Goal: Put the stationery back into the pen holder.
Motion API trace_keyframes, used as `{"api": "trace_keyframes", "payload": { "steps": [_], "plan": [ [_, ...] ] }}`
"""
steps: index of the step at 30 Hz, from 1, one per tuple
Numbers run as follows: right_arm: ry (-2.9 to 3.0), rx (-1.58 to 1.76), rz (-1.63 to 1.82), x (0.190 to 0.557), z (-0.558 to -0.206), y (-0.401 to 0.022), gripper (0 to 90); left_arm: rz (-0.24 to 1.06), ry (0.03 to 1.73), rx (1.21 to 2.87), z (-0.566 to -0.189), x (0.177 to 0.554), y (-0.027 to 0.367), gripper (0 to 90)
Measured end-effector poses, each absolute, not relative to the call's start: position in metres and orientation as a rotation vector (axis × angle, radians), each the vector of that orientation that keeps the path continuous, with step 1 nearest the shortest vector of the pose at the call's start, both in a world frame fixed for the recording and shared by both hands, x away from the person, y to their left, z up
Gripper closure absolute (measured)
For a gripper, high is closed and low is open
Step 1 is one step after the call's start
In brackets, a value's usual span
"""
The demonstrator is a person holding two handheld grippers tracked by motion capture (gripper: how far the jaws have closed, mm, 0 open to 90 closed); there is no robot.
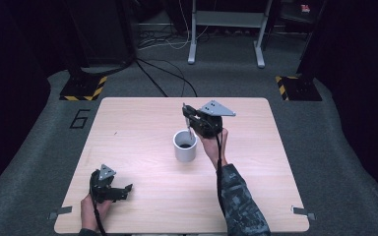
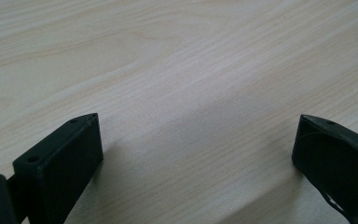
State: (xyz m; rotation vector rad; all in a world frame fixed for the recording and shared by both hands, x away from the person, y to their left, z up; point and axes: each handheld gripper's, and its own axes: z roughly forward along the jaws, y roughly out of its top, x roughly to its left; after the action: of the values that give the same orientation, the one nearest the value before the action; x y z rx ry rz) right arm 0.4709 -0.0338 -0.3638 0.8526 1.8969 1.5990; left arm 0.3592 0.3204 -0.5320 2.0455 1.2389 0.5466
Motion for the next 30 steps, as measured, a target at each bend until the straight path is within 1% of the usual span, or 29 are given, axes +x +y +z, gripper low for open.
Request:
{"api": "trace_keyframes", "payload": {
  "steps": [11, 22, 30],
  "plan": [
    [2.020, 0.859, 1.524, 0.487, -0.385, -0.016, 80.3, 0.545, 1.230, 2.065, -0.531, 0.359, 0.321, 1.6],
    [2.136, 0.928, 1.419, 0.496, -0.409, -0.011, 80.2, 0.548, 1.239, 2.045, -0.532, 0.359, 0.320, 1.7],
    [2.179, 0.983, 1.378, 0.497, -0.419, -0.011, 80.2, 0.548, 1.238, 2.046, -0.532, 0.359, 0.320, 1.7]
  ]
}}
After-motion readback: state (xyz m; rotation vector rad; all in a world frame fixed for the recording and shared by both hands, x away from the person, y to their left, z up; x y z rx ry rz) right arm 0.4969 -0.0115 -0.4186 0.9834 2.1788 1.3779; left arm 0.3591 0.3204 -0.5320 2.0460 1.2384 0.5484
